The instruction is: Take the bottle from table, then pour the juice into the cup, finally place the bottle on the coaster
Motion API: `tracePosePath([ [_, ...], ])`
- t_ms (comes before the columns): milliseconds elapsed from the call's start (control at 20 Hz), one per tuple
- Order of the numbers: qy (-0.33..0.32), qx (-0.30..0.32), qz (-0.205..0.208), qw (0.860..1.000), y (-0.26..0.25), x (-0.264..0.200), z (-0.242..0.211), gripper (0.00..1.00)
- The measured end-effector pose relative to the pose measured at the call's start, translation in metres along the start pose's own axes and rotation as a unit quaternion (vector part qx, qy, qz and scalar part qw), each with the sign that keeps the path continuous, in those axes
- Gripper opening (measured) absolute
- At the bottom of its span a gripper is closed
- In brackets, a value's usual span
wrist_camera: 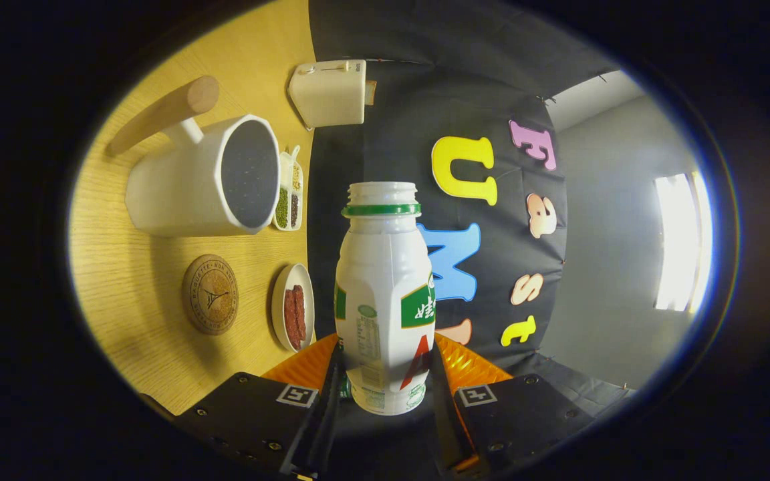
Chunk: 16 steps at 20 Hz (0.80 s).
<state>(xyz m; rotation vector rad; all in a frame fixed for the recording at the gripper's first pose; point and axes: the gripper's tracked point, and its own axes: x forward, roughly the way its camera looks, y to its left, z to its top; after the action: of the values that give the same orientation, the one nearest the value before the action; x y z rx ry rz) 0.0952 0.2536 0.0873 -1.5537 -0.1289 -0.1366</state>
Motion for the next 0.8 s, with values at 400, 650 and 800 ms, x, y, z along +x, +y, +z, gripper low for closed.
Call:
tracePosePath([
  [400, -0.011, -0.045, -0.019, 0.999, -0.0033, -0.0013, 0.0029, 0.62],
  [650, -0.015, -0.048, -0.023, 0.998, -0.0036, -0.0025, 0.0046, 0.61],
  [800, -0.016, -0.051, -0.025, 0.998, -0.0044, -0.0015, 0.004, 0.62],
])
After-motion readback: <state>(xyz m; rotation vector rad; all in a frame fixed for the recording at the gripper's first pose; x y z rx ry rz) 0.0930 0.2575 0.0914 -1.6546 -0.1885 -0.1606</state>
